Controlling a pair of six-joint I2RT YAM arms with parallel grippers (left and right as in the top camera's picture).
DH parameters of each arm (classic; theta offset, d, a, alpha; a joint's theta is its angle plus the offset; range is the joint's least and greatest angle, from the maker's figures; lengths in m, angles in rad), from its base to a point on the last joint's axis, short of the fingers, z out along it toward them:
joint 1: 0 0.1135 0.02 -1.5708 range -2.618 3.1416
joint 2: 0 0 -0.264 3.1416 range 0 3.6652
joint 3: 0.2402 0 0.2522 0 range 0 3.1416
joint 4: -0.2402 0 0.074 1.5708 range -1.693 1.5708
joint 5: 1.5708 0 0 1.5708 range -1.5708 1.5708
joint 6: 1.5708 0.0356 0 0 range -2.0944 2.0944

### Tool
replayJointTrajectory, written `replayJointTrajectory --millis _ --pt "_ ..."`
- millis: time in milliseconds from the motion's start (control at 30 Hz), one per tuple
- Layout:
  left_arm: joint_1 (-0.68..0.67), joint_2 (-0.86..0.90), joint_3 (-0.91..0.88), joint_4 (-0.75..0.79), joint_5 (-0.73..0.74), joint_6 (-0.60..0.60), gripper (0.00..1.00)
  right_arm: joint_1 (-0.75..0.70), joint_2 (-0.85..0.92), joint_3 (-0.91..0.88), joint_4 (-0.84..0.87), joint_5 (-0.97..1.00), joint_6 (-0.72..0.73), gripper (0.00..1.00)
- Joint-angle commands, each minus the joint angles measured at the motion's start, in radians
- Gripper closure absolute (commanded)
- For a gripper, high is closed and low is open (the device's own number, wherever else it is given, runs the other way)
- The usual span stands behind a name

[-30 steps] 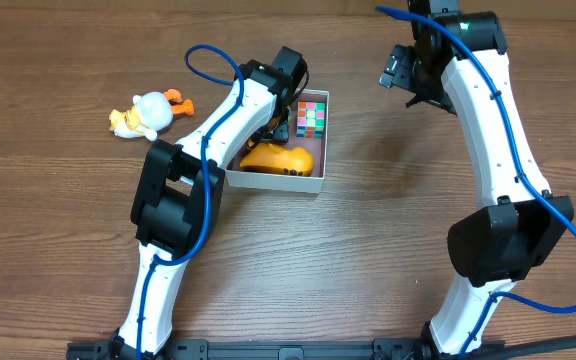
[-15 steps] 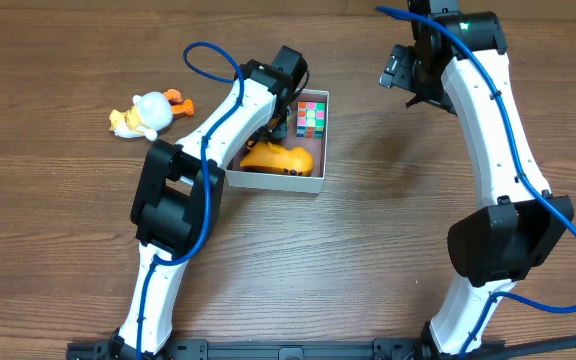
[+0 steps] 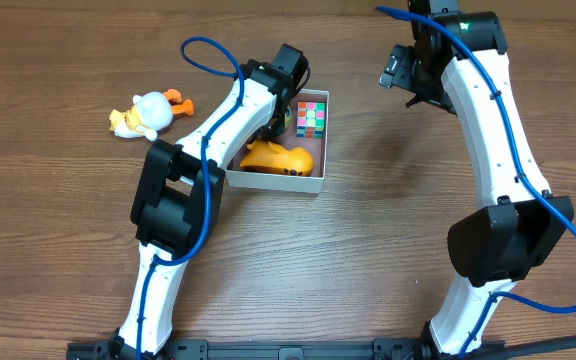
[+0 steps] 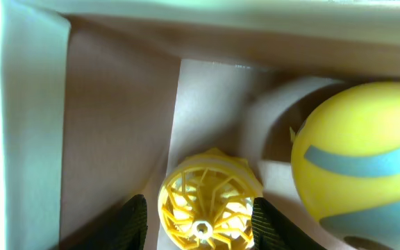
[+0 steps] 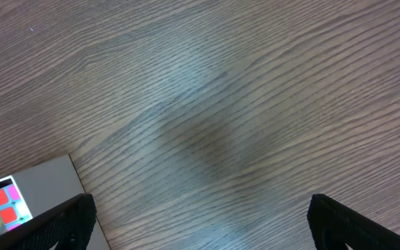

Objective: Pack container
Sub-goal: 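Lower the coin toy into the box's left corner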

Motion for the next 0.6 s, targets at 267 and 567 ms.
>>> replayJointTrajectory --millis 267,567 --pt "0.002 0.002 0.010 -0.071 0.106 0.020 0.62 0.002 -0.003 0.027 0.005 0.002 0.009 0.00" --pt "0.002 0.001 0.010 -0.080 0.111 0.020 0.83 0.002 -0.003 0.027 0.005 0.002 0.009 0.00"
